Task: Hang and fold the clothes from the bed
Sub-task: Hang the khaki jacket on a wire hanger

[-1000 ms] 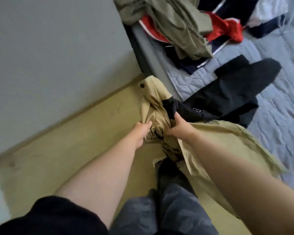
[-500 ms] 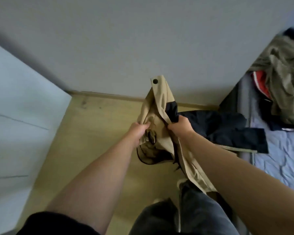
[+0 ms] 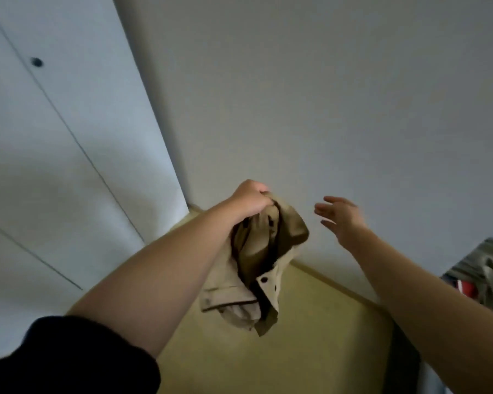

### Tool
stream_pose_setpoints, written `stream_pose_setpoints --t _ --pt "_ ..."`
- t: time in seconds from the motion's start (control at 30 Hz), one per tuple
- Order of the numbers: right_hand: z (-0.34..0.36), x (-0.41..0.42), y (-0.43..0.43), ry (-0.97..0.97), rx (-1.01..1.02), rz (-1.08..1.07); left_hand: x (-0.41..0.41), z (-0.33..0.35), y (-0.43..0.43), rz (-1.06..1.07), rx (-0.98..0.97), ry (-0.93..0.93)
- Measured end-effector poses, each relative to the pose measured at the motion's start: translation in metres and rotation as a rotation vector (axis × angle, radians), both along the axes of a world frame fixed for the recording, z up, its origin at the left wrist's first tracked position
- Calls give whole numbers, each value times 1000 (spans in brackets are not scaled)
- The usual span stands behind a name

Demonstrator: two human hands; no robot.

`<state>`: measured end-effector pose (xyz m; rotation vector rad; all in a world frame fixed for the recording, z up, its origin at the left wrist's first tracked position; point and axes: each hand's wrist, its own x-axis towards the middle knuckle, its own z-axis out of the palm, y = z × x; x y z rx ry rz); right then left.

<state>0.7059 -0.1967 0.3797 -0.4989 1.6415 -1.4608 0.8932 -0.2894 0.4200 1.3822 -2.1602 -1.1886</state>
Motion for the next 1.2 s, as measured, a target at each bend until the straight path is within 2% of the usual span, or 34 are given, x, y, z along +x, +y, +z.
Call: stream_pose_setpoints --t 0.13,0.27,0.33,0.4,0.47,0.6,0.67,0.73,0.8,0.87,0.97,1.2 --pt "64 25 -11 430 -115 238 8 45 4 14 -56 36" --pt "80 52 -17 887 -93 456 17 90 1 37 -90 124" --pt "84 59 -22 979 -94 507 24 107 4 -9 -96 146" --pt "89 65 -23 882 -102 560 33 120 7 -42 -99 139" --pt "93 71 -24 695 -95 591 48 126 7 -23 -119 124" --pt "110 87 -27 216 -183 566 84 114 8 124 -238 27" --pt "120 95 -28 63 -197 582 98 98 15 230 -336 -10" --pt "125 101 -25 51 -145 641 108 84 27 405 -445 43" --pt "122 105 -22 50 -95 669 114 72 41 461 -499 113" --pt "120 108 -20 10 -63 660 117 56 54 315 -398 128" --pt "119 109 -16 -88 -26 681 114 32 76 60 -218 26" --pt "130 100 -6 -230 39 819 75 8 85 117 -224 1"
